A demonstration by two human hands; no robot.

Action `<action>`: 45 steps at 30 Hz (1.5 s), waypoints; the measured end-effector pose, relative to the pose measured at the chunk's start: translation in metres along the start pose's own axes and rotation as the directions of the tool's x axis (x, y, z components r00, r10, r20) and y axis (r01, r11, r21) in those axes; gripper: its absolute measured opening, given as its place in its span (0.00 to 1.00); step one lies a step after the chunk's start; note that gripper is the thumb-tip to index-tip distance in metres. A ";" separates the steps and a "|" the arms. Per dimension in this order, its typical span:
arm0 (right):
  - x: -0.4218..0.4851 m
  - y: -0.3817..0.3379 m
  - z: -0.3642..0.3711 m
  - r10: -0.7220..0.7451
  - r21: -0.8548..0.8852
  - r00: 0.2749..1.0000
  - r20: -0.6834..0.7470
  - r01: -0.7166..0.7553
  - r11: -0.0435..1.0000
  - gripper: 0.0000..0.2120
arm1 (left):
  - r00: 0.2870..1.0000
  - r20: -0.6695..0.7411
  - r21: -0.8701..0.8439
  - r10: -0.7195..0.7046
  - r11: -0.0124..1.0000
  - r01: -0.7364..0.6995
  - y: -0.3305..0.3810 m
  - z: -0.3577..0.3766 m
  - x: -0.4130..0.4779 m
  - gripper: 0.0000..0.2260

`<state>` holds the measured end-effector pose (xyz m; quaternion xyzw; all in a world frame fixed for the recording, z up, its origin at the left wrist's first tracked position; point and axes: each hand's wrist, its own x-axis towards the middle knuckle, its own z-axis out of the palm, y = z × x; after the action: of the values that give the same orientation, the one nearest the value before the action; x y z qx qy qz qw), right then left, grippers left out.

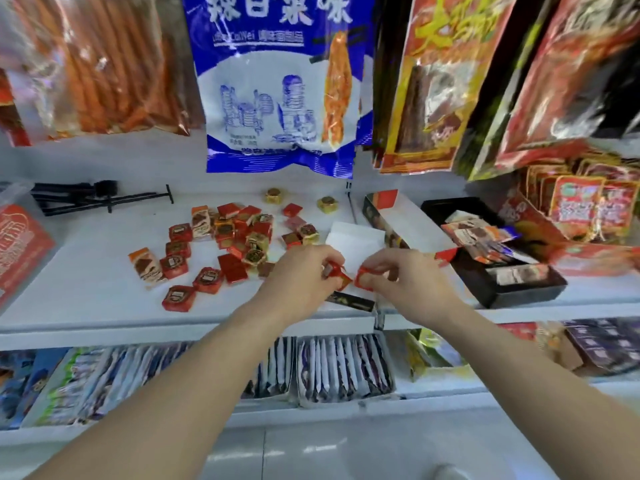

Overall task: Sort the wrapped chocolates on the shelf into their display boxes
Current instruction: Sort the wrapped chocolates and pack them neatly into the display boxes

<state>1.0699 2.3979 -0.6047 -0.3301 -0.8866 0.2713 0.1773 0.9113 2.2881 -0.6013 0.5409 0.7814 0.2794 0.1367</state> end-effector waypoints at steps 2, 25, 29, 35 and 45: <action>0.003 0.002 -0.001 -0.048 -0.072 0.998 0.035 0.050 0.996 0.07 | 1.000 0.022 0.039 -0.002 0.999 0.001 -0.004 -0.003 0.002 0.14; 0.031 -0.061 0.064 -0.257 -0.331 0.959 0.117 0.281 0.901 0.13 | 0.974 -0.182 0.159 -0.136 0.973 0.165 -0.143 -0.080 -0.053 0.13; 0.054 -0.090 0.086 -0.307 -0.296 0.949 0.070 0.313 0.902 0.13 | 0.964 -0.235 0.169 -0.122 0.972 0.164 -0.140 -0.079 -0.052 0.22; 0.069 -0.103 0.109 -0.271 -0.346 0.956 0.115 0.295 0.891 0.13 | 0.979 -0.169 0.302 -0.114 0.939 0.162 -0.132 -0.075 -0.041 0.16; 0.113 -0.112 0.121 -0.379 -0.289 0.888 0.260 0.446 0.847 0.18 | 0.942 -0.277 0.201 -0.190 0.947 0.250 -0.135 -0.077 -0.040 0.09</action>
<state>0.8745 2.3599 -0.6177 -0.1288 -0.9830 0.0996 0.0849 0.7824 2.1939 -0.6216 0.4217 0.8756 0.2356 0.0016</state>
